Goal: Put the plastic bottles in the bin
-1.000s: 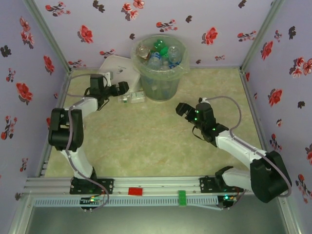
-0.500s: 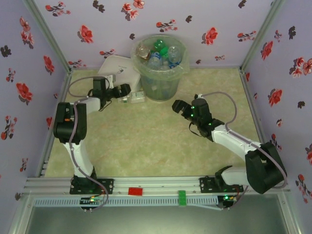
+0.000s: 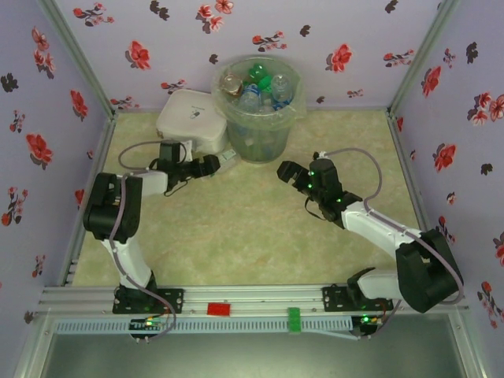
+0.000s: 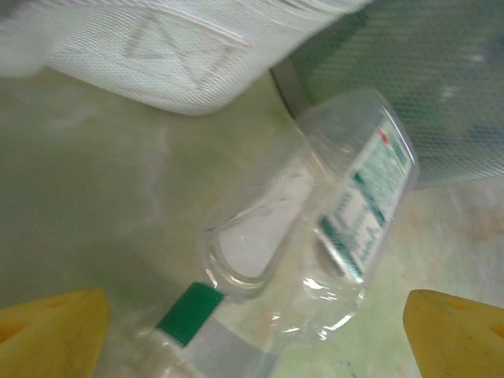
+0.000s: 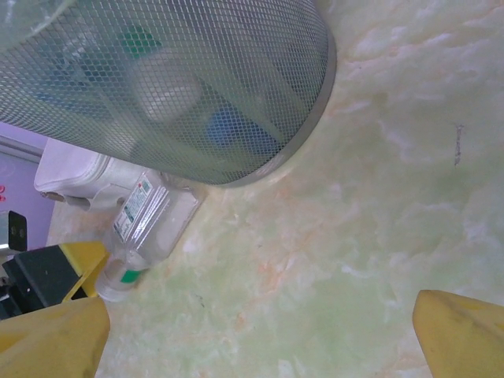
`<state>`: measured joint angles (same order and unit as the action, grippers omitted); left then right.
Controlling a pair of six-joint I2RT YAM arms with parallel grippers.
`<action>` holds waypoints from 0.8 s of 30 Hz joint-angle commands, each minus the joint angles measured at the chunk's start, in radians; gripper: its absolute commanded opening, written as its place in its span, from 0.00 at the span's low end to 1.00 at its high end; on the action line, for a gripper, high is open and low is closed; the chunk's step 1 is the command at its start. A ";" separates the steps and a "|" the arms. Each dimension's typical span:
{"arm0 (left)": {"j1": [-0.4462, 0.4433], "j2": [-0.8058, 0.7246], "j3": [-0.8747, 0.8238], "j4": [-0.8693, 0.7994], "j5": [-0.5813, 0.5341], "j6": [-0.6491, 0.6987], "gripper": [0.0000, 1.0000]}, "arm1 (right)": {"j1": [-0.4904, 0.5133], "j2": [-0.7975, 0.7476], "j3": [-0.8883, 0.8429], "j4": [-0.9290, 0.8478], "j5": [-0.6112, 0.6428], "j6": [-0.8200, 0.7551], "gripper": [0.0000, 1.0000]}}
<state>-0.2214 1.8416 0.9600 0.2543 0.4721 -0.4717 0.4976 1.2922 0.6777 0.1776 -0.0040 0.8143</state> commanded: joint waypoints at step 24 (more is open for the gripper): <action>-0.196 0.199 0.424 -0.479 -0.457 0.221 0.80 | 0.009 -0.119 -0.053 0.000 0.035 -0.016 1.00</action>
<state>-0.4000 2.0274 1.3472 -0.1585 0.1036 -0.2817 0.4976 1.2072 0.6487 0.1890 0.0006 0.8124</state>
